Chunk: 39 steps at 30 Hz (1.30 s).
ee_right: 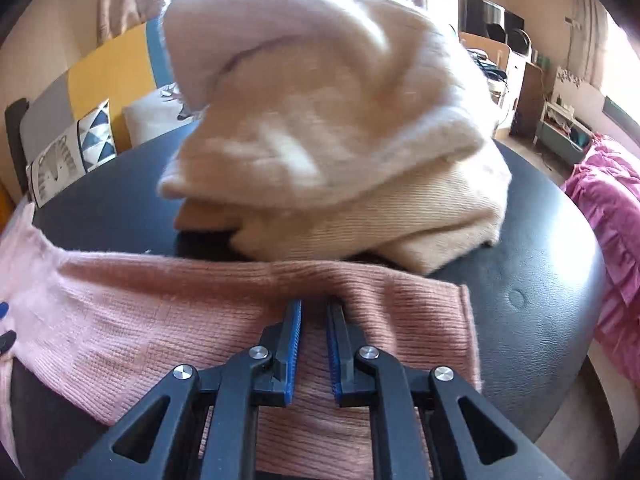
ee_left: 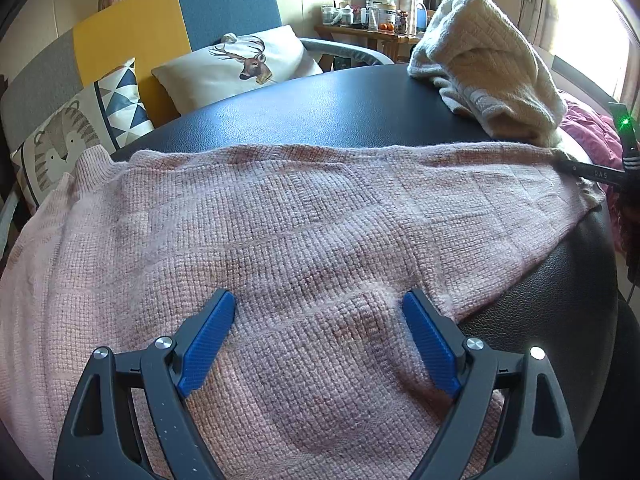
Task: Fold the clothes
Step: 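Lay the pink sleeve across the sweater body and open the right gripper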
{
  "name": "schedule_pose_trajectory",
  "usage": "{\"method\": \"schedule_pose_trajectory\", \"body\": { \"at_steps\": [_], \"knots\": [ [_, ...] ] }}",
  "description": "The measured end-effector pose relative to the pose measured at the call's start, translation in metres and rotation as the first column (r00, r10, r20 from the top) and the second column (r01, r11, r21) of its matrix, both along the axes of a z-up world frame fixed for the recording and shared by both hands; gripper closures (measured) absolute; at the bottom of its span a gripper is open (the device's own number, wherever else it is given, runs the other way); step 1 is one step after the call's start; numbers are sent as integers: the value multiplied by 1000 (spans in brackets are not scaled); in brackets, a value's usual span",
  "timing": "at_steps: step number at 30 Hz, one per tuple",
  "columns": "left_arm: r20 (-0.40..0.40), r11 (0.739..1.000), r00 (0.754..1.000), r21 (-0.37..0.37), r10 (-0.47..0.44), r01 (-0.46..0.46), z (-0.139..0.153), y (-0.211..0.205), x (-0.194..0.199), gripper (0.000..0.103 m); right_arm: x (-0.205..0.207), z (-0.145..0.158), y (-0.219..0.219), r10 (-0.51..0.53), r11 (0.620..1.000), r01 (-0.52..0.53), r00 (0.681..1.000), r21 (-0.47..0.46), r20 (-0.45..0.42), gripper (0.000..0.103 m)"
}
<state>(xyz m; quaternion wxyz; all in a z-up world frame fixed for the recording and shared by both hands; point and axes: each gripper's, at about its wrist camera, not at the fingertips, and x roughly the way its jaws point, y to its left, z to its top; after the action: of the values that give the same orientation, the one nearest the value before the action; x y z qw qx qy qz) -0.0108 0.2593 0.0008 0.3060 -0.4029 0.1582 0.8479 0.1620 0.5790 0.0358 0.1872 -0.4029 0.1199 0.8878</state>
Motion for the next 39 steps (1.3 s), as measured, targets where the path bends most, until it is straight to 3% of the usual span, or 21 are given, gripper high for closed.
{"method": "schedule_pose_trajectory", "body": {
  "at_steps": [4,6,11,13,16,19,21,25,28,32,35,37,39],
  "knots": [
    [1,1000,1000,1,0,0,0,-1,-1,14,-11,11,-17,3,999,-4,1000,-51,-29,90],
    [1,1000,1000,1,0,0,0,-1,-1,14,-15,18,-36,53,994,-60,995,-87,-80,90],
    [1,1000,1000,2,-1,1,0,-1,-1,14,-55,13,-74,151,988,-150,989,-36,8,90],
    [2,1000,1000,2,-1,1,0,-1,-1,14,-63,-2,-61,111,993,-109,993,-51,32,90],
    [1,1000,1000,2,-1,1,0,-1,-1,14,-58,3,-37,40,997,-40,999,-66,6,91],
    [0,1000,1000,1,0,0,0,0,-1,14,-29,26,-13,-39,995,30,994,-94,-103,88],
    [0,1000,1000,0,0,0,0,1,0,14,-8,32,6,-106,989,92,986,-118,-124,88],
    [0,1000,1000,0,0,0,0,1,0,14,-5,12,34,-82,986,77,996,-149,-29,91],
    [-1,1000,1000,-1,0,0,0,1,0,14,-2,10,50,-123,986,117,991,-120,-48,101],
    [-2,1000,1000,-2,0,0,0,1,1,14,-3,13,57,-135,989,133,991,-60,-15,99],
    [-3,1000,1000,-2,0,0,0,1,1,14,7,30,45,-144,988,138,986,-76,-81,93],
    [-3,1000,1000,-2,0,0,0,1,1,14,15,37,27,-80,992,65,988,-111,-133,89],
    [-2,1000,1000,-2,0,0,0,1,1,14,10,35,8,-16,997,11,997,-71,-71,89]
  ]
}}
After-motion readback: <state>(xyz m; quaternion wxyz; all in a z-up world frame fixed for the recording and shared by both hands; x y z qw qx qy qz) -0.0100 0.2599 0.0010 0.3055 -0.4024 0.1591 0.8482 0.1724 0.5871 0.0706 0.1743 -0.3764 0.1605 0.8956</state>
